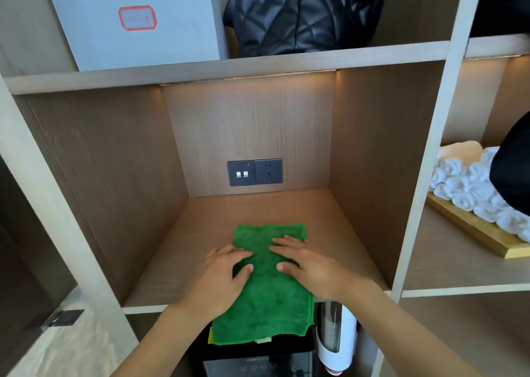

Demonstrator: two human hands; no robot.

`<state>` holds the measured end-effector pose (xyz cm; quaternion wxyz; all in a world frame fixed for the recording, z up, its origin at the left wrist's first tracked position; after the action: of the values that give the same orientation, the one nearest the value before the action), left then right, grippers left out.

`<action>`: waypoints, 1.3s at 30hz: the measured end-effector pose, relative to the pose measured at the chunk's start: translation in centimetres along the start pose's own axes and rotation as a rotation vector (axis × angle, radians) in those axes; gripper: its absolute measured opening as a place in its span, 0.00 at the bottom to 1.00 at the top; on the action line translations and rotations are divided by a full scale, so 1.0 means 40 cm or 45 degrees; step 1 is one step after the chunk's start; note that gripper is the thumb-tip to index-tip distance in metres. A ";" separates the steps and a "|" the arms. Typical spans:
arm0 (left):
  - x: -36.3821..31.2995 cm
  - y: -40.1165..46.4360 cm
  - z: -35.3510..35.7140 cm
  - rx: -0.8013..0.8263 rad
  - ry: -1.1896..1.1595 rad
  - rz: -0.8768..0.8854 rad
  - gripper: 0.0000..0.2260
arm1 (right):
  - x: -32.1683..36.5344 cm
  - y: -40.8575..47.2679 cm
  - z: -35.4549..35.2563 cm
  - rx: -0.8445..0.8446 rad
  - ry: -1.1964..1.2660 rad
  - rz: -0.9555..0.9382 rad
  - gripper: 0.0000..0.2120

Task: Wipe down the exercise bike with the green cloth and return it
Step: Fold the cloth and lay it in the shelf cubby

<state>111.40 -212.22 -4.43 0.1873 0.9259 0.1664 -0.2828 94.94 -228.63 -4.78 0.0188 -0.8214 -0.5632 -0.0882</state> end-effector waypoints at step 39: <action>-0.063 -0.212 -0.169 -0.311 -0.587 0.321 0.08 | 0.171 -0.273 -0.127 -0.591 0.422 0.254 0.05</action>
<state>109.03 -202.32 0.13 0.3642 0.8210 0.0358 -0.4382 86.58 -219.00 0.60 -0.0693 -0.8295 -0.4337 -0.3451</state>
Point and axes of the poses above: each hand's wrist, its own y-axis towards the middle knuckle, its own z-axis out of the palm, x = y × z, the point moved 2 cm from there along y, towards the middle knuckle, and after that the axes turned 15 degrees about -y, right-handed, at the moved point
